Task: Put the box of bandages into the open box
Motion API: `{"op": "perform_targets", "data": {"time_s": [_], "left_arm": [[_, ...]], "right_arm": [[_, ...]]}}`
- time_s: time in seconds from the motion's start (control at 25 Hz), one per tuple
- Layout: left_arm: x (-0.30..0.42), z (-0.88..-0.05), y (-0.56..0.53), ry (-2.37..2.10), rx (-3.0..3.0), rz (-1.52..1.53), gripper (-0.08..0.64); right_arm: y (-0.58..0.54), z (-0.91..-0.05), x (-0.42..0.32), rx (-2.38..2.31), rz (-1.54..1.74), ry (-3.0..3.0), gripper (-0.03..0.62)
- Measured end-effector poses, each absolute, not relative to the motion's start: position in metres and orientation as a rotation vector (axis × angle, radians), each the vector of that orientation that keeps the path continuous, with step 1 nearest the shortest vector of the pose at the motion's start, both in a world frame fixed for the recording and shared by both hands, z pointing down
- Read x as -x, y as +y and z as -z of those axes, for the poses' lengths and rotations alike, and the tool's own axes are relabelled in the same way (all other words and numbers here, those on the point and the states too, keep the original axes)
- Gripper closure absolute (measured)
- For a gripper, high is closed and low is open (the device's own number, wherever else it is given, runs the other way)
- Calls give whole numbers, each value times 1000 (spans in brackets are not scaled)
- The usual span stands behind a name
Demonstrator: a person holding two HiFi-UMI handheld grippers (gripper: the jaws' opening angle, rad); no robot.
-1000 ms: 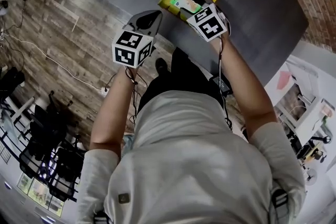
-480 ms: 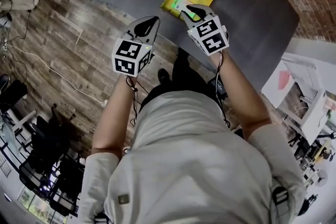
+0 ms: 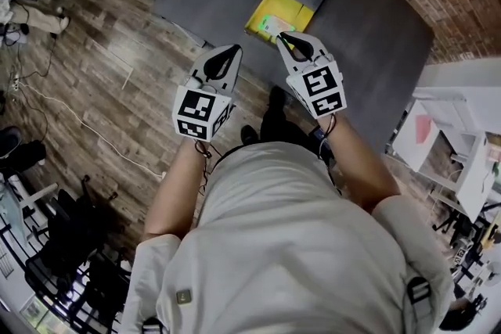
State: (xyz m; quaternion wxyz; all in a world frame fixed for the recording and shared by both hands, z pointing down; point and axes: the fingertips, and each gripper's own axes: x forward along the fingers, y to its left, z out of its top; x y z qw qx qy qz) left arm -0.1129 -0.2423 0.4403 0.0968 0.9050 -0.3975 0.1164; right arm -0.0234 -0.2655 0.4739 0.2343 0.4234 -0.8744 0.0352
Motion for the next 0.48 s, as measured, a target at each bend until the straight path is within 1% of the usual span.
{"op": "perform_targets", "data": {"time_s": [0.28,0.48], "left_arm": [[118,-392,-202,-1195,-2760,-175,545],[123,-363,-173,-1183,-2808,-69,545]], "right_arm": [[-217,-412,44,-1188,32,-2512,569],[-184,-369,48,-1209,64,-2609,571]]}}
